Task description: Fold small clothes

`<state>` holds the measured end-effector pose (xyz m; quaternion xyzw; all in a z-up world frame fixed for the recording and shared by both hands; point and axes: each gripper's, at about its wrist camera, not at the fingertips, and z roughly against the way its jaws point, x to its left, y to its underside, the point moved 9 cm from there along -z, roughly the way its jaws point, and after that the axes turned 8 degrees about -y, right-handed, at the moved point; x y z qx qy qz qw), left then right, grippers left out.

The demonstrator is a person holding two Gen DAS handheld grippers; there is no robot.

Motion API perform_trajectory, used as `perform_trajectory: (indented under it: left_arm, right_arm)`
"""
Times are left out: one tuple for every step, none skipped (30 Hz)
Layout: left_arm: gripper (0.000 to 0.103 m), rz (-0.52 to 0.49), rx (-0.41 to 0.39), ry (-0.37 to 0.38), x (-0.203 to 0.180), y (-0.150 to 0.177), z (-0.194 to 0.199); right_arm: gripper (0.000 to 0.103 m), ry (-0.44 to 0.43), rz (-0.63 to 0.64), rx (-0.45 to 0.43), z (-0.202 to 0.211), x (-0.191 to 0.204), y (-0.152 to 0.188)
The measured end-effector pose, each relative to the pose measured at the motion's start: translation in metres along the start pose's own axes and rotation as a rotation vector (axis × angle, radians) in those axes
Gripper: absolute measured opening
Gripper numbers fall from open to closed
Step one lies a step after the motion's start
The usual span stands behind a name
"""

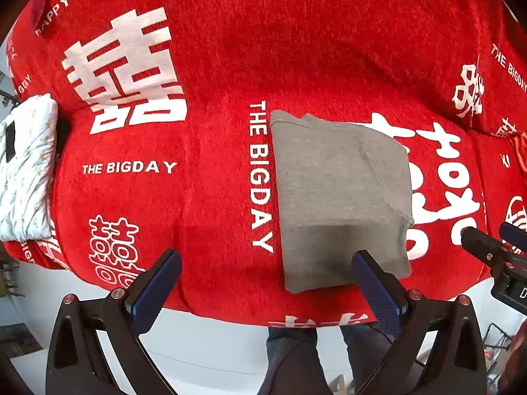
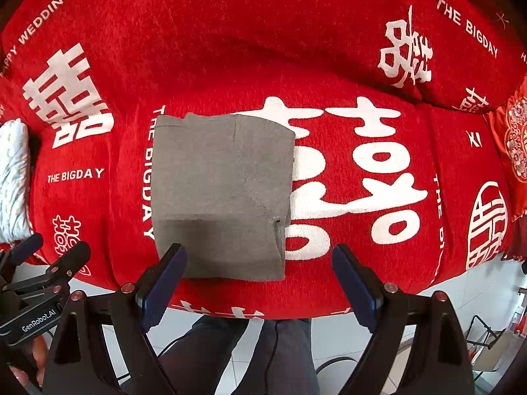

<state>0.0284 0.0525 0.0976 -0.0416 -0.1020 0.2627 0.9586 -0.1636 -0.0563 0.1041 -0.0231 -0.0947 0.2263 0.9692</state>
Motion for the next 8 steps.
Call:
perform_trajectory:
  left_arm:
    - [0.103, 0.003, 0.005, 0.006, -0.0004, 0.0007, -0.0007]
    - [0.103, 0.005, 0.009, 0.012, -0.0004, 0.0010, -0.0012]
    - [0.103, 0.003, 0.010, 0.014, -0.0015, 0.0017, -0.0017]
    - [0.103, -0.001, 0.010, 0.016, -0.0021, 0.0020, -0.0018]
    - [0.103, -0.006, 0.008, 0.017, -0.0025, 0.0023, -0.0016]
    - [0.103, -0.014, 0.000, 0.014, -0.0032, 0.0020, -0.0009]
    - [0.103, -0.020, -0.007, 0.011, -0.0038, 0.0021, -0.0002]
    - [0.103, -0.027, -0.012, 0.011, -0.0046, 0.0019, 0.0004]
  right_arm:
    - [0.092, 0.001, 0.001, 0.001, -0.0004, -0.0002, 0.0002]
    - [0.092, 0.002, 0.001, 0.002, -0.0008, -0.0005, 0.0006]
    - [0.092, 0.002, 0.002, 0.002, -0.0013, -0.0012, 0.0008]
    - [0.092, 0.003, 0.002, 0.002, -0.0014, -0.0017, 0.0008]
    - [0.092, 0.004, 0.003, 0.003, -0.0015, -0.0022, 0.0008]
    - [0.092, 0.005, 0.004, 0.003, -0.0015, -0.0025, 0.0008]
    - [0.092, 0.007, 0.005, 0.003, -0.0014, -0.0028, 0.0007]
    - [0.092, 0.008, 0.007, 0.003, -0.0011, -0.0030, 0.0004]
